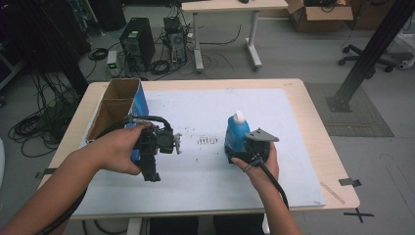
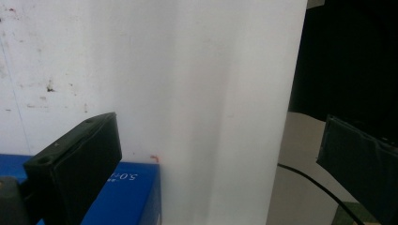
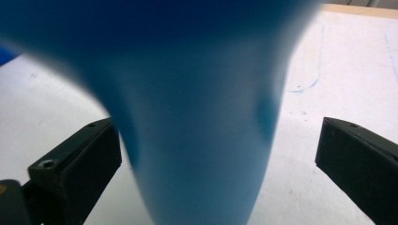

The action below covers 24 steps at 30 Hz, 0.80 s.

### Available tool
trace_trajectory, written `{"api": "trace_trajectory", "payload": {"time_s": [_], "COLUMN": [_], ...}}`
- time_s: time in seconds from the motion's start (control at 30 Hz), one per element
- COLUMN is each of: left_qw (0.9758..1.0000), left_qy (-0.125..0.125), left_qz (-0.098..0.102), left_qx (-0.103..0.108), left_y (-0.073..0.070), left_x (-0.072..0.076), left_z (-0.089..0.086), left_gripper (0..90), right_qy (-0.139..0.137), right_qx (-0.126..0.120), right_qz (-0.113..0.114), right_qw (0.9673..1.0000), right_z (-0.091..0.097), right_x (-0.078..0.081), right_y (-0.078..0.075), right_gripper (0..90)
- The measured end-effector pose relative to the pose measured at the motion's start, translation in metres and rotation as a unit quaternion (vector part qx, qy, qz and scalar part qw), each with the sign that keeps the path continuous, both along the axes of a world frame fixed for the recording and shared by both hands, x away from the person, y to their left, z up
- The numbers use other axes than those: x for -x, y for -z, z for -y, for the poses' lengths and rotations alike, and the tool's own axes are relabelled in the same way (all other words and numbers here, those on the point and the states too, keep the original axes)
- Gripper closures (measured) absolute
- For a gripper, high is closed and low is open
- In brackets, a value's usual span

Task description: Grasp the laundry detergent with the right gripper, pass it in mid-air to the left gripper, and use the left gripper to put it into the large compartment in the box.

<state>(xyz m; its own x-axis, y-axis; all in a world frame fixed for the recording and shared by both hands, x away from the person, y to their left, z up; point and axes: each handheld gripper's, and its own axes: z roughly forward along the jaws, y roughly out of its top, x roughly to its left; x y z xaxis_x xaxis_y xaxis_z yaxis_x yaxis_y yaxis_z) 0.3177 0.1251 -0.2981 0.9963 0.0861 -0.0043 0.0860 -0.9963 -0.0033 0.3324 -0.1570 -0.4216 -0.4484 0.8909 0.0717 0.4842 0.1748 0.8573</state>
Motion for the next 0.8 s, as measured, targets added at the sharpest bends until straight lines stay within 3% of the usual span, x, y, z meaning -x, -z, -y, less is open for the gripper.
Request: {"api": "trace_trajectory", "payload": {"time_s": [0.4,0.5,0.8], "left_qw": [1.0,1.0,1.0], "left_qy": [0.002,0.002,0.002], "left_qz": [-0.002,-0.003,-0.003], "left_qx": [-0.002,-0.003,-0.003], "left_y": [0.002,0.002,0.002], "left_x": [0.0,0.001,0.0], "left_z": [0.003,0.003,0.003], "left_gripper": [0.2,0.2,0.2], "right_qy": [0.012,0.026,0.035], "right_qx": [-0.008,-0.008,-0.021], "right_qz": [0.036,0.053,0.067], "right_qw": [0.9993,0.9982,0.9969], "right_z": [-0.009,-0.011,-0.013], "right_x": [0.0,0.001,0.001], "right_y": [0.011,0.012,0.015], "right_gripper": [0.9,0.5,0.9]}}
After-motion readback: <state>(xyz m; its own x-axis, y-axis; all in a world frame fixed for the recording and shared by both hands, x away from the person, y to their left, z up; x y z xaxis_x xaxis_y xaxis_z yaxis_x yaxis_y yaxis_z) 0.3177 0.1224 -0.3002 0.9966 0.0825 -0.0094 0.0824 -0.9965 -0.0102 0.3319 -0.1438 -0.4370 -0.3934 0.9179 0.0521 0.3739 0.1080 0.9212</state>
